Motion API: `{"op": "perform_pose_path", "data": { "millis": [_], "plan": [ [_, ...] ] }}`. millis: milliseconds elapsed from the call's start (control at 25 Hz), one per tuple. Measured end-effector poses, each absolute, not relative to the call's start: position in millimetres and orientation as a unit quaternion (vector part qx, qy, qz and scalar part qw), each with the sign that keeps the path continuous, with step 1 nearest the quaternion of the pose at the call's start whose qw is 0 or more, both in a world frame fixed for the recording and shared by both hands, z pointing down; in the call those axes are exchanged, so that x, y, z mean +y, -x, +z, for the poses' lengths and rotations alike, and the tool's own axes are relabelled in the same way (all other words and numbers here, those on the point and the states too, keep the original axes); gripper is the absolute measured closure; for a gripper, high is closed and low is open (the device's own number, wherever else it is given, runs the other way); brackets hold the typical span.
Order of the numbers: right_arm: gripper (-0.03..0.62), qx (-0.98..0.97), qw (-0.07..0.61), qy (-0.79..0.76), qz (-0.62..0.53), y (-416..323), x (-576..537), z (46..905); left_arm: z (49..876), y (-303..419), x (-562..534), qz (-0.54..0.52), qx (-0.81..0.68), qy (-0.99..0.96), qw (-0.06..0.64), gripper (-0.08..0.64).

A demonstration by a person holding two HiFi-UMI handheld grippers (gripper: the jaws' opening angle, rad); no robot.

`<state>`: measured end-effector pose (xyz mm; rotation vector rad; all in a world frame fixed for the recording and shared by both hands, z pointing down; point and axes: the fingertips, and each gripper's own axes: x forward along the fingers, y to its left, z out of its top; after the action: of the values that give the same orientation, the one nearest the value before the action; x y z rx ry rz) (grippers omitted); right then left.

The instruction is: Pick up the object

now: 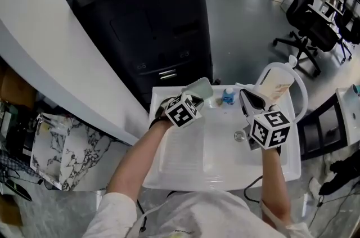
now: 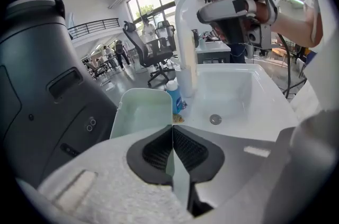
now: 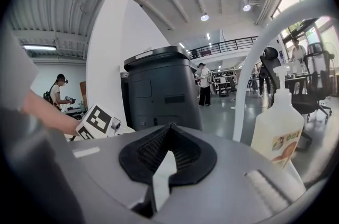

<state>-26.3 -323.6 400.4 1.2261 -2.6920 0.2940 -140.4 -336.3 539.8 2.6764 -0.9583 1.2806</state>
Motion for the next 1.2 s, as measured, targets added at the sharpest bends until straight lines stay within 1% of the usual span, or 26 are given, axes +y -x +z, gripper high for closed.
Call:
{"op": "perform_pose_path", "data": {
  "millis": [600,840,1200],
  "plan": [
    [0.591,-0.913,0.076,-0.391,0.089,39,-327,390,472,184,-332,0.326,-0.422,-0.846,0.018,0.551],
    [0.591,-0.914,0.07,-0.391,0.084,41,-329,383,449,206,-324,0.284,-0.469,-0.836,0.031,0.551],
    [0.591,-0.916,0.061,-0.39,0.073,45,-329,371,412,230,-314,0.209,-0.538,-0.816,0.029,0.551]
  ]
}}
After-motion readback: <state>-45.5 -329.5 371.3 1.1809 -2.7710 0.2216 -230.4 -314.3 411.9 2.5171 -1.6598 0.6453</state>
